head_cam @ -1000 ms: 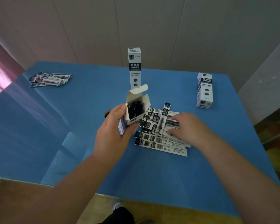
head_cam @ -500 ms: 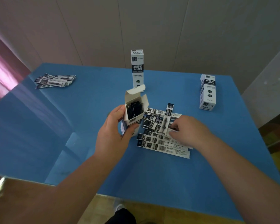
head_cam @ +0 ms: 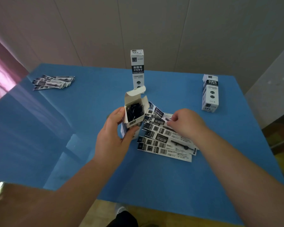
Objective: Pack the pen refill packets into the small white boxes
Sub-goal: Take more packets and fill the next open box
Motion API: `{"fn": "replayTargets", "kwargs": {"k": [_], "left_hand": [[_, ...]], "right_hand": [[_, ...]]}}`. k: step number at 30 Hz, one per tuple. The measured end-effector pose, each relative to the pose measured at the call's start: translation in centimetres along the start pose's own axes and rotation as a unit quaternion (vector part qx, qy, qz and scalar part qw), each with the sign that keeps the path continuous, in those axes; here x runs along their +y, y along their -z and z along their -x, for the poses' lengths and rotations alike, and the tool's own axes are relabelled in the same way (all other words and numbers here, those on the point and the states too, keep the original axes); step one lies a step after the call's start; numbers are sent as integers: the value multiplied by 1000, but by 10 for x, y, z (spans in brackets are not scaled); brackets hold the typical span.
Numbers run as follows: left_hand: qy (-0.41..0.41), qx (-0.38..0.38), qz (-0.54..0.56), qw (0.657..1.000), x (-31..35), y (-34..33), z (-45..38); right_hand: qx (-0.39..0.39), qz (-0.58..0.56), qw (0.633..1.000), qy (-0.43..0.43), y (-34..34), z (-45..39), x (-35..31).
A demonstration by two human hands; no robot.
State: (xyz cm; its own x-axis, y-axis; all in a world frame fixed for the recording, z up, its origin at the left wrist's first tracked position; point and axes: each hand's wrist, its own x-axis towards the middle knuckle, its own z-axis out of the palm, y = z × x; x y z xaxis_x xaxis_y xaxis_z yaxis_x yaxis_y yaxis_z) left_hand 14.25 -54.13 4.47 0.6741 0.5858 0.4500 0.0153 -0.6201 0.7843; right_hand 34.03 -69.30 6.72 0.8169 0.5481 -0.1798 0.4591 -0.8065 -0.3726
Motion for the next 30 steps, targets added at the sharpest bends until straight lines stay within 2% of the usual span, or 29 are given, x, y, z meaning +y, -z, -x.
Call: {"fn": "replayTargets", "kwargs": {"k": [5, 7, 13, 23, 30], "left_hand": [[6, -6, -2, 1000, 2, 0, -1], [2, -4, 0, 1000, 0, 0, 0], [-20, 3, -5, 1000, -4, -1, 1], [-18, -5, 7, 1000, 6, -2, 1], [-4, -13, 18, 1000, 9, 2, 2]], "right_hand": [[-124, 22, 991, 45, 23, 19, 24], [-148, 49, 987, 45, 20, 26, 27], [-49, 115, 990, 72, -3, 31, 15], [-87, 181, 976, 88, -11, 37, 3], [-98, 160, 978, 90, -10, 37, -2]]}}
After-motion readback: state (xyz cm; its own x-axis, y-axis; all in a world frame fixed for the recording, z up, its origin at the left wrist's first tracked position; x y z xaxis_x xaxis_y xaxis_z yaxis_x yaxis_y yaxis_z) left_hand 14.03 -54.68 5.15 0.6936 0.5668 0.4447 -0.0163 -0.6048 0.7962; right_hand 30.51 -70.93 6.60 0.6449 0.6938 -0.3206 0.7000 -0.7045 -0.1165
